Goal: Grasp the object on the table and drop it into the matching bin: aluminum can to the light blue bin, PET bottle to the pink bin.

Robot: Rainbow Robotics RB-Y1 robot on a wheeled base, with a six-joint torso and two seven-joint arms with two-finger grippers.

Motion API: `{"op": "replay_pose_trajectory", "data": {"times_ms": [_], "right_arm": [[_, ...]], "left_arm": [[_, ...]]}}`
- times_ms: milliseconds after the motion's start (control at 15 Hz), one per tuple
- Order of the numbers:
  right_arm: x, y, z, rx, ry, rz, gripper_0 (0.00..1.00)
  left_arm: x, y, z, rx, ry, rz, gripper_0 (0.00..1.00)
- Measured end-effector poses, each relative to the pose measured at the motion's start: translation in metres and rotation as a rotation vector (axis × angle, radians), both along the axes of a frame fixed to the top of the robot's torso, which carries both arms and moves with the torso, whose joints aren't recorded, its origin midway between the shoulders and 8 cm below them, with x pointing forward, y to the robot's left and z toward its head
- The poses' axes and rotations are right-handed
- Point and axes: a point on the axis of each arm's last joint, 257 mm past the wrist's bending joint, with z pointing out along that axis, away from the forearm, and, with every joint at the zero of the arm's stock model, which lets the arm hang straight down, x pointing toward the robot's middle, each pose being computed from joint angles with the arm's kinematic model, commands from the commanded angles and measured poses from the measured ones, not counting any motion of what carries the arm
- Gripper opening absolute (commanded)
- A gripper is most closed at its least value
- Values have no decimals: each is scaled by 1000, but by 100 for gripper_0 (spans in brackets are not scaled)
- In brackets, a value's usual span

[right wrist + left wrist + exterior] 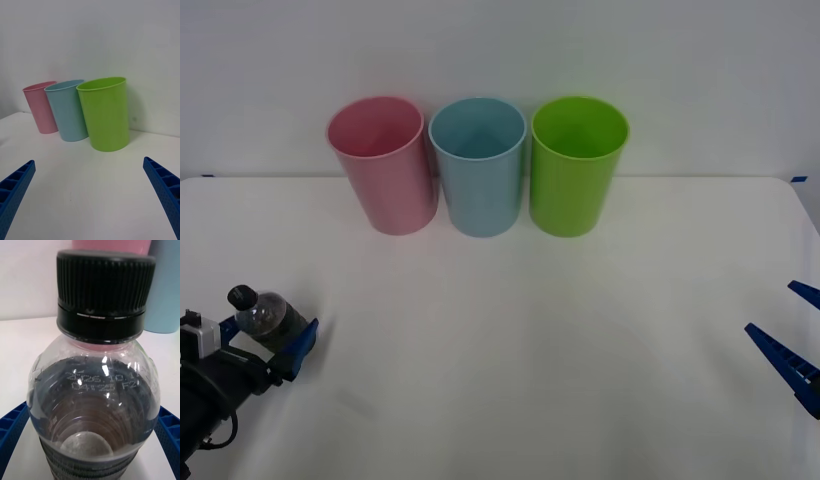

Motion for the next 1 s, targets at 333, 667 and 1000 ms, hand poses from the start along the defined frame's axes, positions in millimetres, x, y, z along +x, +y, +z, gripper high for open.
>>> {"op": "replay_pose_trajectory", "data": {"times_ms": [333,667,1000], "right_arm": [[0,0,0,0,0,0,100],[0,0,0,0,0,0,100],[0,0,0,0,0,0,100]], "left_arm": [[0,1,0,-3,-1,2,1],[0,2,1,-2,-4,4,0],[-3,8,6,-19,-14,14,0]]}}
